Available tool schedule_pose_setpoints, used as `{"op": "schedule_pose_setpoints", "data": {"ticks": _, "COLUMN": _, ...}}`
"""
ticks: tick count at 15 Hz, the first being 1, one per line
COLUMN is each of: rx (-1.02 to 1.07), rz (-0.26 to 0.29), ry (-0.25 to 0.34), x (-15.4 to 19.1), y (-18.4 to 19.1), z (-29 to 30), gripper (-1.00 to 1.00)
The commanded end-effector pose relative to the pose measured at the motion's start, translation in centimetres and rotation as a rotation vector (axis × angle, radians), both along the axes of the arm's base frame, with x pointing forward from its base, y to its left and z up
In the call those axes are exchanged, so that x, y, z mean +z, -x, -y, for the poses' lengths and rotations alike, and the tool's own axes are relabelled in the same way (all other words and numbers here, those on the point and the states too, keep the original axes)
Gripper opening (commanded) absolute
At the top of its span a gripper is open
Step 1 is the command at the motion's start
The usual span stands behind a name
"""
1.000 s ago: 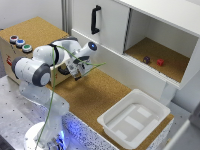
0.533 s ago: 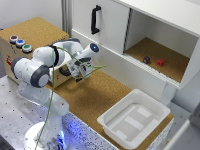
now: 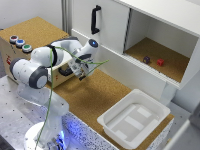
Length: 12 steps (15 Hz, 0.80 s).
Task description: Pull the drawer
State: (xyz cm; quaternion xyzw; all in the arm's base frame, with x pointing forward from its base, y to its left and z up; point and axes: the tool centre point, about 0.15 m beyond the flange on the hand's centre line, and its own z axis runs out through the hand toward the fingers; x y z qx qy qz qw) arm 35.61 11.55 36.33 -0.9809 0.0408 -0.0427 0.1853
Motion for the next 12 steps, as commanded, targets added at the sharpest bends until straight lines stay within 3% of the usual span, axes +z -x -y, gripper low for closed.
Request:
{"op": "schedule_pose_setpoints", "data": {"ticks": 1, "rx": 0.098, "rz": 0.133, "ry": 0.195, "x": 8.1, "y": 2.5, "z": -4.7, "gripper": 1.0}}
{"op": "schedule_pose_setpoints", "data": {"ticks": 5, "rx": 0.329, "rz": 0.118, "ry": 0.26, "x": 9.1, "y": 2.7, "z": -10.6, "gripper": 1.0}}
{"op": "schedule_pose_setpoints", "data": {"ticks": 12, "rx": 0.712, "rz": 0.004, "ry": 0.336, "x": 5.2, "y": 3.2, "z": -18.6, "gripper": 1.0}}
